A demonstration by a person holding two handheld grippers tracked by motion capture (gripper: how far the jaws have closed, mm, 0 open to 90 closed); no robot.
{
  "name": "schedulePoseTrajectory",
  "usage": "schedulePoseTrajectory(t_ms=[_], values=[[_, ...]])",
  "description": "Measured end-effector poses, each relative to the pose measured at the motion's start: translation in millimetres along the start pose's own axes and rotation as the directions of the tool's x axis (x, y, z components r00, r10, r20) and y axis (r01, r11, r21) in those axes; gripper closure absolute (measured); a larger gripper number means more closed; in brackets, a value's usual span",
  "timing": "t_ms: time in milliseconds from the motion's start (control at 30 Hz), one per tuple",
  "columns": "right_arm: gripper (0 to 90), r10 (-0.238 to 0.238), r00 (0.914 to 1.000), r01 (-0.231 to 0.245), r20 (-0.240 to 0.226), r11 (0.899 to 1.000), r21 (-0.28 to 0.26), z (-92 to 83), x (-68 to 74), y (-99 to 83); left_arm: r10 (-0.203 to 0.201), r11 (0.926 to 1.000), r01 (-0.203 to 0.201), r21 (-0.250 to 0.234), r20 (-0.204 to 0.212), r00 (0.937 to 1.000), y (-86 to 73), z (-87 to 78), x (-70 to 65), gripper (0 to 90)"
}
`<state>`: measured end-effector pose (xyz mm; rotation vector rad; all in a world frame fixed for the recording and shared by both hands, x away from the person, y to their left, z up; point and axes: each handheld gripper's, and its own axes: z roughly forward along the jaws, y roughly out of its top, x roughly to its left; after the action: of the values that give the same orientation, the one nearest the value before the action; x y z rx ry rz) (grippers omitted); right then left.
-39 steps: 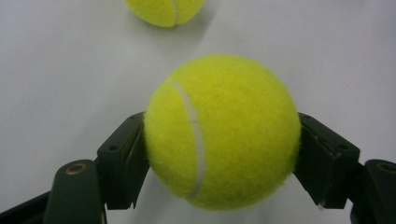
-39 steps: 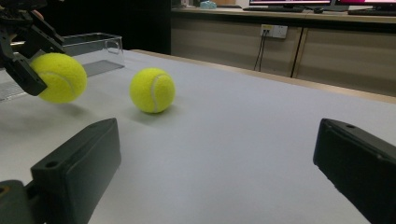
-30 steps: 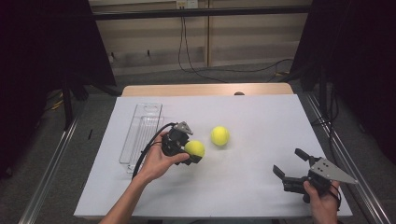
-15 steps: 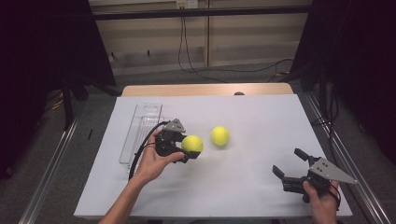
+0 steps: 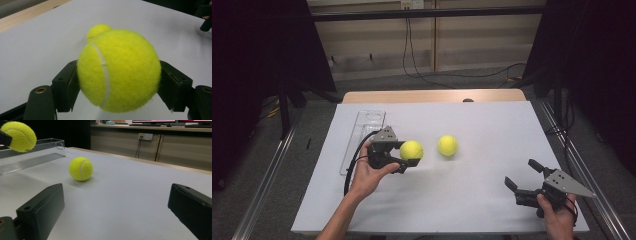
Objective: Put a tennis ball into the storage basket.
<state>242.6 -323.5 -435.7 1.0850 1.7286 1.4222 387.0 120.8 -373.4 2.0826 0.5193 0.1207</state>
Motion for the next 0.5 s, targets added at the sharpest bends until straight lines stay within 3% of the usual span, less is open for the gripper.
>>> schedulePoseTrajectory(t_ms=[500], values=[[0.2, -0.004, 1.0000, 0.004, -0.006, 1.000, -0.004, -1.0, 0.4, 0.3, -0.026, 0.9957, 0.024, -0.089, -0.022, 0.9994, -3.6, -31.3, 7.6, 26.4]])
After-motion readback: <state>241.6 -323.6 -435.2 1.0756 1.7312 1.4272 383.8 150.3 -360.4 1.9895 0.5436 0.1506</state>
